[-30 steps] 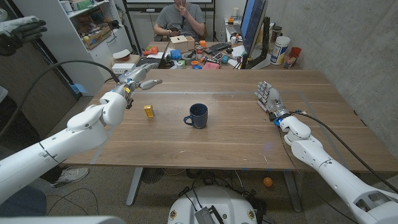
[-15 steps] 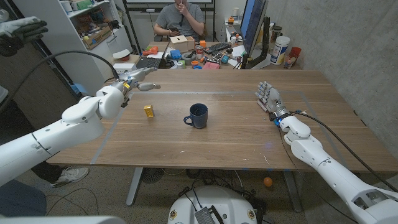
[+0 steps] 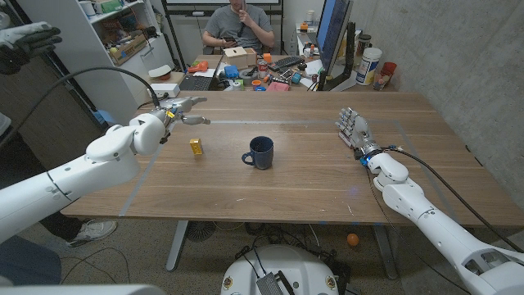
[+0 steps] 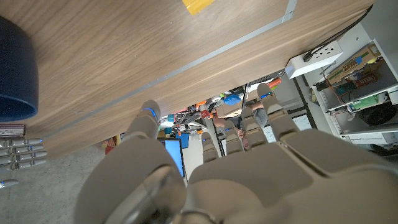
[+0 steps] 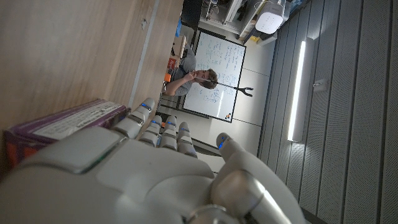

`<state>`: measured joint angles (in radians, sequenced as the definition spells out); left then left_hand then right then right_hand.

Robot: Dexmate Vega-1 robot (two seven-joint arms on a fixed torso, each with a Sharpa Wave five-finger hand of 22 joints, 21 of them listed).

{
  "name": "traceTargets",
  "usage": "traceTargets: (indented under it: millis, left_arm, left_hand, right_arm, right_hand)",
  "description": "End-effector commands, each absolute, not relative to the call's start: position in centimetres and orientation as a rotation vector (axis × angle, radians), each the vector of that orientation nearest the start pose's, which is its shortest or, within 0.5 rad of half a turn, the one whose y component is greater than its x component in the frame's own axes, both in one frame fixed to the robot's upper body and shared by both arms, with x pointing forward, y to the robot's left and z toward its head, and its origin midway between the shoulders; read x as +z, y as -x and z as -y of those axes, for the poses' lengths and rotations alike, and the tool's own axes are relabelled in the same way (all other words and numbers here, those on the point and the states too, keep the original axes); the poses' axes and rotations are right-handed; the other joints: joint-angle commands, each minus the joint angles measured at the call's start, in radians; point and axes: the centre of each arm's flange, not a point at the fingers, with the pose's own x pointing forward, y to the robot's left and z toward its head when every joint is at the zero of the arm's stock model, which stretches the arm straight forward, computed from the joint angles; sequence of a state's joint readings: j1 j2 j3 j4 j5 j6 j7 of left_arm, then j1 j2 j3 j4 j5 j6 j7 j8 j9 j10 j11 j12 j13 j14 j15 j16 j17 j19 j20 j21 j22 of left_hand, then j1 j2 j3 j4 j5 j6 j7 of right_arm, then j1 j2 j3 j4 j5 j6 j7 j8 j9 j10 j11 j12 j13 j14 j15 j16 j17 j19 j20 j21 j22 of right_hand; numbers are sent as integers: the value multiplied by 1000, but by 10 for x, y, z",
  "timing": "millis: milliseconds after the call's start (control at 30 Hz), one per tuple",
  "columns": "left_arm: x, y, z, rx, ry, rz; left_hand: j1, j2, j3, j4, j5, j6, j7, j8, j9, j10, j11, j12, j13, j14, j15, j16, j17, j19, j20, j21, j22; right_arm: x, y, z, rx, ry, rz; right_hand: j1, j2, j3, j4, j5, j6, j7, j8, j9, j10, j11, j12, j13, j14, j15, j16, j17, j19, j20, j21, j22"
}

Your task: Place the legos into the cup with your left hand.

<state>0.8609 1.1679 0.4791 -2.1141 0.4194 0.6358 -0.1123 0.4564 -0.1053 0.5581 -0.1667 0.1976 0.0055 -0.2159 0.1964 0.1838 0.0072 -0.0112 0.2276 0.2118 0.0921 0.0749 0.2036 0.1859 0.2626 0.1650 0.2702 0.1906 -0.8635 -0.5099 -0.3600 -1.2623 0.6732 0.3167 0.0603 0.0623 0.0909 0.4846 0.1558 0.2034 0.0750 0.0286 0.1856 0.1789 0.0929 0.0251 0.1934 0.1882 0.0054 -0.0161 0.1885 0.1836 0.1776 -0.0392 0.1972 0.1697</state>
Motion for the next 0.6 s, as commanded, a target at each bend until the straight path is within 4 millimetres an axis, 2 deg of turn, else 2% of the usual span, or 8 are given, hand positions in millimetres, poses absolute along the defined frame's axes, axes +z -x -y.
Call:
traceTargets:
  millis: [33, 267, 600]
  left_arm:
    - [65, -547, -328, 182, -1547, 210]
    - [66, -550, -328, 138, -1561, 162]
    - [63, -553, -328, 129, -1581, 123]
  left_hand:
    - [14, -8, -10, 4, 7, 12, -1, 6, 4, 24, -5, 13, 5, 28, -6, 9, 2, 15, -1, 4, -1]
    - [20, -14, -18, 5, 10, 24, 7, 10, 4, 32, -7, 15, 5, 25, -7, 4, 2, -1, -5, -5, -1]
    - [38, -16, -24, 4, 14, 46, 15, 17, 4, 47, -5, 19, 6, 36, -11, 5, 2, 17, -13, -3, -2]
  right_arm:
    - [-48, -650, 303, 194, -56, 576]
    - [-50, -649, 303, 190, -59, 578]
    - [-53, -647, 302, 186, -62, 575]
  right_hand:
    - [-10, 45, -3, -2, 5, 8, -5, 5, 5, 4, 4, 3, 4, 2, -2, 3, 3, -4, -29, 2, 5]
    - [-10, 45, -3, -2, 5, 7, -6, 5, 5, 3, 1, 2, 4, 2, -2, 3, 3, -5, -29, 2, 5]
    - [-11, 45, -3, -2, 5, 5, -6, 4, 5, 3, 3, 2, 4, 3, -2, 3, 3, -5, -30, 2, 5]
